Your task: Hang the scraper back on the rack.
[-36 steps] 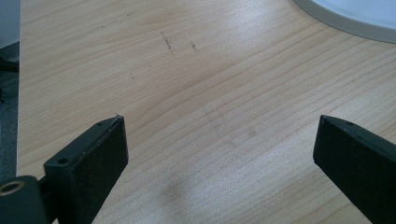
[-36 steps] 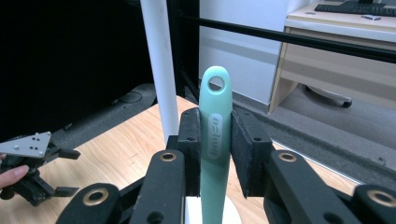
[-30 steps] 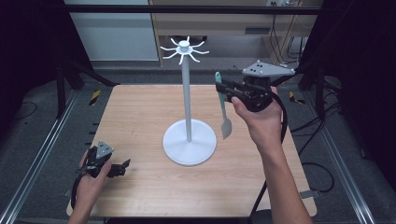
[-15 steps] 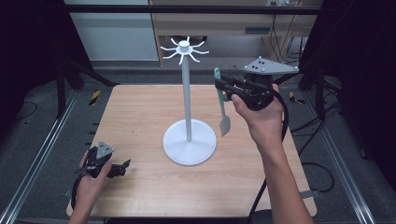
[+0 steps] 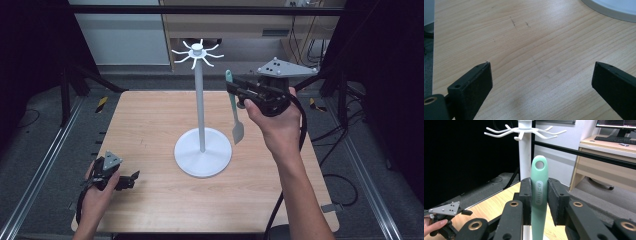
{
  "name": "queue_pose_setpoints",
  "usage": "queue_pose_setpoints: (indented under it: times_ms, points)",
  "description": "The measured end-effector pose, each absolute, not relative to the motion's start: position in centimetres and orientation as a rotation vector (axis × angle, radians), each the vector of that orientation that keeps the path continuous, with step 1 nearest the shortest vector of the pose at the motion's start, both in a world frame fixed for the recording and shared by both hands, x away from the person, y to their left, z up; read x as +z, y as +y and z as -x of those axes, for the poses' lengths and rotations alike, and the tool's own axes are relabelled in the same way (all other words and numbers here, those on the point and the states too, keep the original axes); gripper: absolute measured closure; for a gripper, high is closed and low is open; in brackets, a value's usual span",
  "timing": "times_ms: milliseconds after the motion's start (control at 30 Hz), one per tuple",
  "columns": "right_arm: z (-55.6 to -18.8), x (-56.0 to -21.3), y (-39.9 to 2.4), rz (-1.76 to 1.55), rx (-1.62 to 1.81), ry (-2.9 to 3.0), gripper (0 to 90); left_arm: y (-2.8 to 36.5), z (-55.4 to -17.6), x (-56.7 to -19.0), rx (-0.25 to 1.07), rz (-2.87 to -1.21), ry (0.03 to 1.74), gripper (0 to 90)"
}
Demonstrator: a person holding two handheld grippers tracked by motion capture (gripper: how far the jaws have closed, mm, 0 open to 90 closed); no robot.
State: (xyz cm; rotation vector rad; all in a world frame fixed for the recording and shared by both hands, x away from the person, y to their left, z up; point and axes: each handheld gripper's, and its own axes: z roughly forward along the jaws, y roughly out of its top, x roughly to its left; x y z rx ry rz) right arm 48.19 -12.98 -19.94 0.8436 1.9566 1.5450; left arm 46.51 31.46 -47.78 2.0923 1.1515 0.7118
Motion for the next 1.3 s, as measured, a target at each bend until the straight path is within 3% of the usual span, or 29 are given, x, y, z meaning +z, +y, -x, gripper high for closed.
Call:
queue_pose_setpoints:
  times_ms: [1300]
  points:
    - [-48.5,-18.1,-9.9,-0.802,1.541,1.966,74.5,31.5,-46.5,-47.7,0.708,-2.086,1.152,2.9]
